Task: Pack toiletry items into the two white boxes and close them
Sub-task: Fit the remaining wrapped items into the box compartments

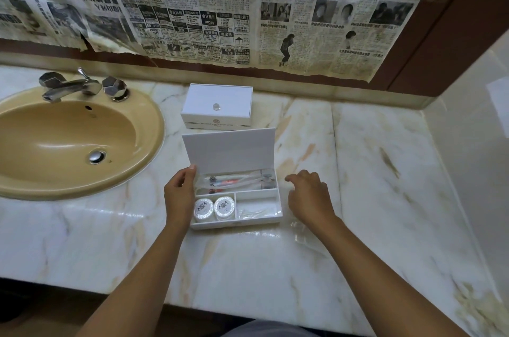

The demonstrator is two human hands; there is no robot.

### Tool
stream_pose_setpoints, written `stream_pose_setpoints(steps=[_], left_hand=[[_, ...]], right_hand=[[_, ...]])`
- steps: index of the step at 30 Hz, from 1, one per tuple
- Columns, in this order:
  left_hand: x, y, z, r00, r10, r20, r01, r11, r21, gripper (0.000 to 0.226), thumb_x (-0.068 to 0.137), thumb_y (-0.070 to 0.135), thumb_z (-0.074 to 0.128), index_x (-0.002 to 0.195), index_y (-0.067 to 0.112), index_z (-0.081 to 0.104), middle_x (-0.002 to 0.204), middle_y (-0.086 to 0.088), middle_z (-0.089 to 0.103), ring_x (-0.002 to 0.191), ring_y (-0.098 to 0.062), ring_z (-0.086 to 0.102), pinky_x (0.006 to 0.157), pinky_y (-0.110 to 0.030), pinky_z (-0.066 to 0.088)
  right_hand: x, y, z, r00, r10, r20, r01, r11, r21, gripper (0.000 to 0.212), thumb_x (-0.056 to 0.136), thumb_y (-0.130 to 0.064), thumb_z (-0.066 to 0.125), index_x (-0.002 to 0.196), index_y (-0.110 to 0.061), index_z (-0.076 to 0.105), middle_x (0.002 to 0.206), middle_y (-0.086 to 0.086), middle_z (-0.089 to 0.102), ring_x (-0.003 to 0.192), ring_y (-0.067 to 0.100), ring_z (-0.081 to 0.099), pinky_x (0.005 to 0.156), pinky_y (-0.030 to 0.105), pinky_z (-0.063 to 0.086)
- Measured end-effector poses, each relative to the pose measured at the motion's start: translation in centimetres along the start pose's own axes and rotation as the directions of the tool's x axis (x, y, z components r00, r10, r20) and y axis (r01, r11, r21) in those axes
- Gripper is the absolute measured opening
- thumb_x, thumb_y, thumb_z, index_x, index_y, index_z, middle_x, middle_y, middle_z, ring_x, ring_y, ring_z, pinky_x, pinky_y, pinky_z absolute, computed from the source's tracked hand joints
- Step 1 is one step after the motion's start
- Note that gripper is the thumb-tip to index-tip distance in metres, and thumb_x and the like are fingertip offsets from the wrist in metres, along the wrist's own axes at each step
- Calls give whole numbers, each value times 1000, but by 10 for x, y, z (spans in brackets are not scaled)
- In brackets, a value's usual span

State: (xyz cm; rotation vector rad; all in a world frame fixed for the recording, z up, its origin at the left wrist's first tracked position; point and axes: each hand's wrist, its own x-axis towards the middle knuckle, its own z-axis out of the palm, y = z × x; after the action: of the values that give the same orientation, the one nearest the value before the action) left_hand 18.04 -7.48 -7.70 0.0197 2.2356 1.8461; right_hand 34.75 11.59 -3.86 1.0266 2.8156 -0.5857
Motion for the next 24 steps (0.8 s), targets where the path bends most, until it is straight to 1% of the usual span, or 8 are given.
stream_pose_setpoints(steps=[3,6,9,13,16,20,21,24], left_hand=[[0,0,0,1000,0,0,0,1000,2,28,99,32,55,90,10,71,84,4,69,75,-3,59,72,-16,45],[0,0,0,1000,-3,-3,3,1000,0,27,99,32,55,91,12,71,86,4,70,78,-4,60,74,-17,46],[0,1,0,1000,-6,-4,6,1000,1,26,99,32,55,90,15,72,85,7,71,77,-1,60,73,-15,45],[0,1,0,1000,-10,-6,10,1000,2,26,99,32,55,90,14,71,85,6,70,78,-3,60,74,-17,45],[0,0,1,1000,-8,-10,8,1000,-2,25,99,32,55,89,16,71,85,6,70,79,-4,60,75,-17,45],[2,-2,0,1000,-7,-10,7,1000,-2,29,98,32,56,90,9,71,85,0,67,79,-9,56,76,-21,45],[2,-2,0,1000,-9,-11,9,1000,-6,29,98,32,56,91,9,71,86,-1,68,80,-9,57,77,-22,45],[1,-1,0,1000,-10,-7,10,1000,-13,29,98,32,56,91,9,72,87,0,69,80,-8,58,76,-20,46]], right_hand=[[-4,9,8,992,56,113,-46,995,-87,47,85,0,45,128,-17,53,127,4,49,120,24,39,93,35,36],[-7,14,14,985,91,148,-83,995,-62,42,84,4,43,119,-13,58,121,5,52,117,24,43,88,35,40],[-7,16,16,986,101,132,-98,995,-26,37,84,5,43,112,-9,62,115,5,56,111,23,47,84,33,44],[-7,17,16,988,107,111,-108,994,-1,35,84,6,42,109,-7,63,111,5,57,109,23,48,84,33,45],[-7,16,13,990,100,98,-101,995,13,30,84,4,43,100,-10,65,105,3,58,104,22,49,80,32,46],[-5,17,6,991,112,67,-117,991,70,7,88,-11,54,86,-14,61,87,1,62,83,22,57,65,29,42],[-5,16,4,991,121,64,-126,988,88,5,87,-14,57,82,-14,59,83,1,62,78,23,58,62,28,40],[-3,15,-1,989,140,37,-144,977,157,14,85,-15,64,74,-13,55,71,-4,58,71,22,58,59,28,40]])
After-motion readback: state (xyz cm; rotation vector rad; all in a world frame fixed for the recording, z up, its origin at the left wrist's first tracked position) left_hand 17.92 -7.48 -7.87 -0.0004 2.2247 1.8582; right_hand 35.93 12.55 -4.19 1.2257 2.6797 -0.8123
